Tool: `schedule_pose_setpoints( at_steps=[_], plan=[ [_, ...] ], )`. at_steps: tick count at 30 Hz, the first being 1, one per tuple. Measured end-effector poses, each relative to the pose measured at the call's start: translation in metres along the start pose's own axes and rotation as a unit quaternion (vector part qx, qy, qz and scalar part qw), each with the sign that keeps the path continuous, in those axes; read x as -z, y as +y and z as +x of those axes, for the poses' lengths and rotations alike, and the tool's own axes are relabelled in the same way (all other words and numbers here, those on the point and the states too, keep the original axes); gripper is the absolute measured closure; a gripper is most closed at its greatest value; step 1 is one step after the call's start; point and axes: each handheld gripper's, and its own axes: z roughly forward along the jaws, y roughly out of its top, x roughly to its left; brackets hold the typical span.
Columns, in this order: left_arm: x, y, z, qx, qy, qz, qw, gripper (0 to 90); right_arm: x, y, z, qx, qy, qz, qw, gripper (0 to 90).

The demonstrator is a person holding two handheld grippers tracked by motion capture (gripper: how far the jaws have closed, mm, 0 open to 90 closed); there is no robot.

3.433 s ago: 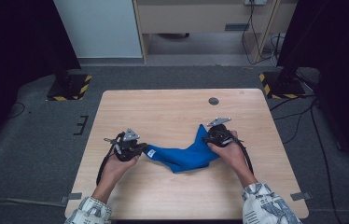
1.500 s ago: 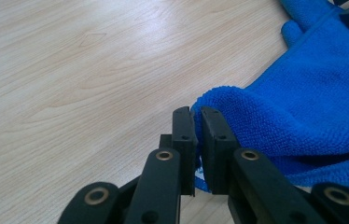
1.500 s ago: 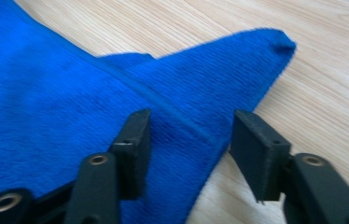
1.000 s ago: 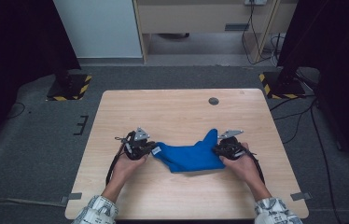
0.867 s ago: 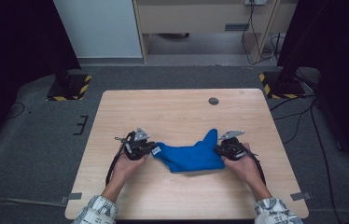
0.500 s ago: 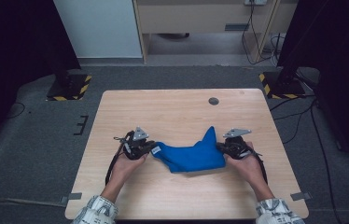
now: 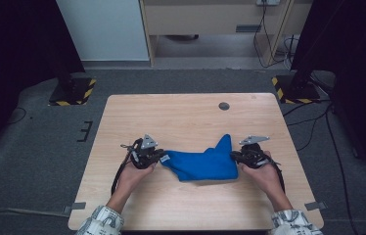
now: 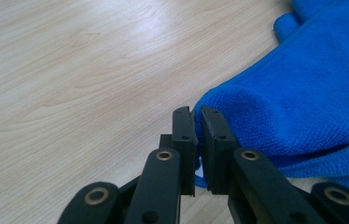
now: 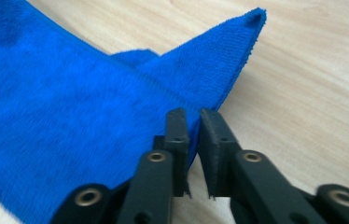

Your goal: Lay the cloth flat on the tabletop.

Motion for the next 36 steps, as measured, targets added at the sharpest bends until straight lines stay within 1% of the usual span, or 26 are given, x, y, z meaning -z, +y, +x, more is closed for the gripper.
schedule_pose_setpoints(
  at_steps=[2,3,4,5,7,8,10,11,15,18,20,22,24,26,28,29,32,33,36],
  plan=[
    [0.000,0.000,-0.001,-0.002,-0.001,0.001,1.0000,84.5,0.001,-0.001,0.001,-0.006,0.005,0.004,1.0000,81.9],
    [0.001,0.000,-0.002,-0.005,-0.001,0.002,1.0000,84.5,0.001,-0.001,0.002,-0.006,0.009,0.004,0.9999,79.2],
    [0.002,0.000,-0.003,-0.007,-0.001,0.003,1.0000,84.5,0.001,-0.001,0.003,0.001,0.011,0.005,0.9999,78.0],
    [0.002,0.000,-0.003,-0.008,-0.001,0.003,1.0000,84.4,0.001,-0.001,0.005,0.001,0.008,0.004,1.0000,78.0],
    [0.003,-0.001,-0.002,-0.005,0.001,0.001,1.0000,84.4,-0.004,0.001,0.005,0.013,0.005,-0.001,0.9999,77.3],
    [0.004,-0.001,-0.002,-0.005,0.002,0.001,1.0000,84.5,-0.007,0.003,0.004,0.018,-0.001,-0.005,0.9998,76.1],
    [0.004,-0.001,-0.001,-0.004,0.004,-0.001,1.0000,84.5,-0.013,0.006,0.002,0.020,-0.005,-0.012,0.9997,71.3],
    [0.005,-0.001,0.000,-0.002,0.004,-0.001,1.0000,84.6,-0.017,0.007,0.001,0.023,-0.007,-0.012,0.9996,70.3],
    [0.005,-0.004,0.004,0.001,0.009,0.003,1.0000,85.4,-0.028,0.010,-0.002,0.040,0.001,-0.014,0.9991,65.6],
    [0.007,-0.006,0.006,0.004,0.013,0.005,0.9999,86.7,-0.032,0.010,-0.003,0.039,0.008,-0.018,0.9990,61.5],
    [0.009,-0.007,0.008,0.008,0.012,0.006,0.9999,87.6,-0.033,0.009,-0.004,0.039,0.006,-0.012,0.9992,58.8],
    [0.009,-0.008,0.009,0.010,0.012,0.009,0.9998,88.0,-0.034,0.008,-0.006,0.035,0.011,-0.010,0.9993,56.3],
    [0.008,-0.008,0.010,0.009,0.012,0.012,0.9998,88.1,-0.035,0.008,-0.006,0.036,0.014,-0.014,0.9992,56.8],
    [0.008,-0.009,0.011,0.008,0.012,0.012,0.9998,88.1,-0.038,0.008,-0.005,0.039,0.014,-0.008,0.9991,57.7],
    [0.008,-0.009,0.010,0.006,0.012,0.012,0.9998,88.1,-0.040,0.007,-0.002,0.047,0.017,0.002,0.9987,59.5],
    [0.009,-0.009,0.010,0.005,0.012,0.012,0.9998,88.1,-0.041,0.006,0.000,0.056,0.014,0.006,0.9983,60.7],
    [0.009,-0.009,0.010,0.004,0.013,0.012,0.9998,87.9,-0.039,0.007,0.003,0.061,0.017,0.011,0.9979,67.6],
    [0.009,-0.010,0.010,0.004,0.013,0.012,0.9998,87.9,-0.039,0.007,0.004,0.065,0.013,0.012,0.9977,69.1],
    [0.010,-0.010,0.010,0.002,0.013,0.010,0.9999,87.8,-0.038,0.006,0.009,0.086,0.008,0.015,0.9962,77.2]
  ],
)
